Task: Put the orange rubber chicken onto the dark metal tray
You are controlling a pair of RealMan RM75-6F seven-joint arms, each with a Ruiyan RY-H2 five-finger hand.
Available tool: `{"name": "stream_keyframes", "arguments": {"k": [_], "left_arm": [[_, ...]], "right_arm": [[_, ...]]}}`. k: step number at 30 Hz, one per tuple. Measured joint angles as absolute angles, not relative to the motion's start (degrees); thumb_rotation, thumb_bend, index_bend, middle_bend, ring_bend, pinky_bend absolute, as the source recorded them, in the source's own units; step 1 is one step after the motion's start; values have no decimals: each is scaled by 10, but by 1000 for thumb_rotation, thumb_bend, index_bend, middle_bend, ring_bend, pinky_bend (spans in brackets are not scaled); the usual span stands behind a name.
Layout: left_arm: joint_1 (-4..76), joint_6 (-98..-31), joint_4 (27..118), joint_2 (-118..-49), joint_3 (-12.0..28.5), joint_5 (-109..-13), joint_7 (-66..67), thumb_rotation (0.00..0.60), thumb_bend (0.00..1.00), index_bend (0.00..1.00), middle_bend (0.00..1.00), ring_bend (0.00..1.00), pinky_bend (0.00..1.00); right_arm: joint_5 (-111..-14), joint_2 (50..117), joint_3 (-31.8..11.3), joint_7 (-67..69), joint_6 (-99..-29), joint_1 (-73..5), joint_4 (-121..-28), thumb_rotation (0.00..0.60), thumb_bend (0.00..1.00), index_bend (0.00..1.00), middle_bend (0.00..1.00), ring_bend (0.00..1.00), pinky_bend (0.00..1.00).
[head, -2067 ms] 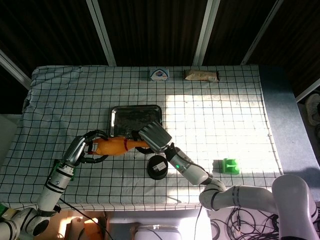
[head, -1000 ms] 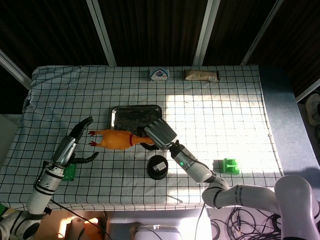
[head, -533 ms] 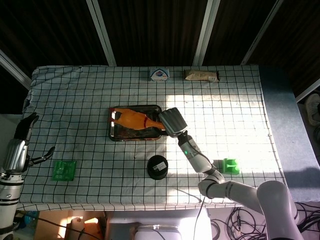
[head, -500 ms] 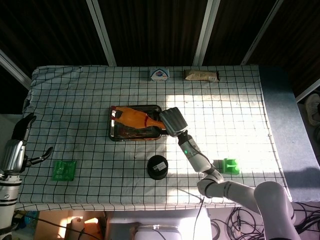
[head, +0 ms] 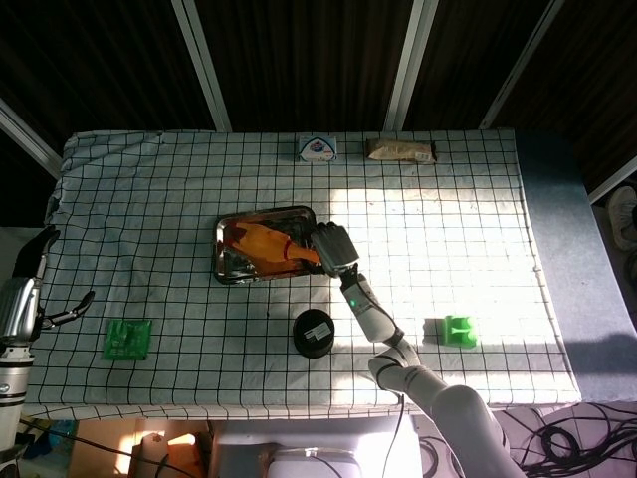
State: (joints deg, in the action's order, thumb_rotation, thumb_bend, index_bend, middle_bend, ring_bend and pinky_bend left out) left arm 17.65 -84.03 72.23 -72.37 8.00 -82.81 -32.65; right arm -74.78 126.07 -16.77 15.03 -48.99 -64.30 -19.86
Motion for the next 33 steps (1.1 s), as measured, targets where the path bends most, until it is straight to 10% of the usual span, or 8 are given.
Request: {"name": "stream_keyframes", "arguments": {"k": [3,20,33], "left_arm": [[177,-838,726,-725,82,-829,-322,600,264,0,0,0,0],[170,-844,753,-717,86,-840,-313,600,267,0,0,0,0],[108,-897,810,-674,46,-860,-175,600,318,0,0,0,0]], "right_arm": [[-747,1265,-168,164,-461,-650,-189,600,259,0,6,0,2],[-733,1183,-184,120,-490,-615,-277,600,155,0,0,0,0],[-774,961,-113,-12,-649,-460,-632,600,154,0,0,0,0]]}}
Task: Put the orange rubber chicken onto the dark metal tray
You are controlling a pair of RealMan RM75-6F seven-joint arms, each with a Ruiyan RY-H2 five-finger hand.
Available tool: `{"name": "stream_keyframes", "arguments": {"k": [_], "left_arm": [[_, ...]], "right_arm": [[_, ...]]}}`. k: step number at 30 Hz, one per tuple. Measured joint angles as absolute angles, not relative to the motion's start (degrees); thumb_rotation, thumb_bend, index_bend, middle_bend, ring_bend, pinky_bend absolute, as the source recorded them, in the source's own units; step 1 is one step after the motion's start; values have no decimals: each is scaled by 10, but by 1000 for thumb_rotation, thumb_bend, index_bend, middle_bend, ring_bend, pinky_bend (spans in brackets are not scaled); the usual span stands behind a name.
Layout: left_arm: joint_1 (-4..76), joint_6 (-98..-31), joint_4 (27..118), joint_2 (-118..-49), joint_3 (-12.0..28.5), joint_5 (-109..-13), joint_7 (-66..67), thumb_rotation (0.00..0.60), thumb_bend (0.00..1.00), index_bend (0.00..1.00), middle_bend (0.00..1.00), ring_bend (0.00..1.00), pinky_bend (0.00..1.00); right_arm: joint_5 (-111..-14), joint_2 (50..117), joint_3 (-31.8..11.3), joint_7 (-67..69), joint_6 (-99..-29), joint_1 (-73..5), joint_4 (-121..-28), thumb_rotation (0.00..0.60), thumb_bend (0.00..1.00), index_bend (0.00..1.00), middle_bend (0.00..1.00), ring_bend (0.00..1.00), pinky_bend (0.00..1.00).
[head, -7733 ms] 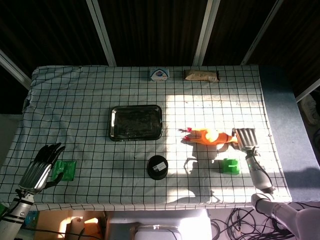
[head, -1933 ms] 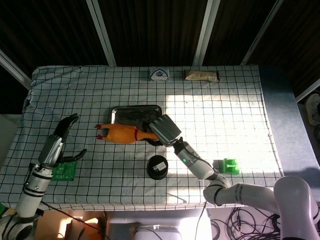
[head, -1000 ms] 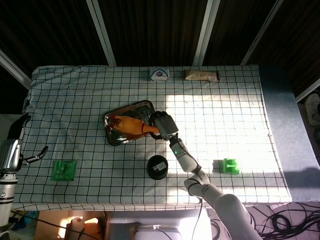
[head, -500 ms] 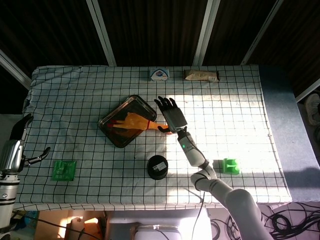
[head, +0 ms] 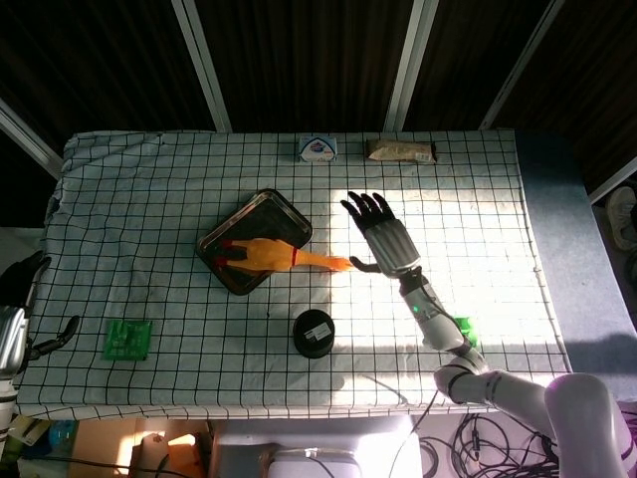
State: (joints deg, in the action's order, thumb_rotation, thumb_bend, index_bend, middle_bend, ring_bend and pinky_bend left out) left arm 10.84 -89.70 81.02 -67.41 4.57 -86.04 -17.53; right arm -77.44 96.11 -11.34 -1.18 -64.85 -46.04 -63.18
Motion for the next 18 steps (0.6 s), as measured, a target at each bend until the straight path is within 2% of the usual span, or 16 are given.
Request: {"name": "stream_keyframes", "arguments": {"k": [2,6,9,13,18], "left_arm": [[92,-899,831,-668,32,-856,-120,600,321,0,0,0,0],[56,-906,864,-668,-1,-854,-13,600,324,0,0,0,0],[30,-912,872,-681,-31,-868,42,600,329,0,0,0,0],[23,-921,868,-700,-40,-901,67,600,328,0,0,0,0],[17,-925,862,-706,-26,-882,70,600,329,0,0,0,0]], "right_arm": [[-775,905,-92,-60,-678,-421,-714,600,154,0,0,0,0],[-769,761,-27,-173,-771,-296,-891,600,153,0,0,0,0],[-765,693,15,-202,-848,-195,-960,600,154,0,0,0,0],[-777,670,49,-184,-930,-105,-971,600,154,0,0,0,0],[-810,654,59,-149,-947,-84,-960,600,154,0,0,0,0]]}}
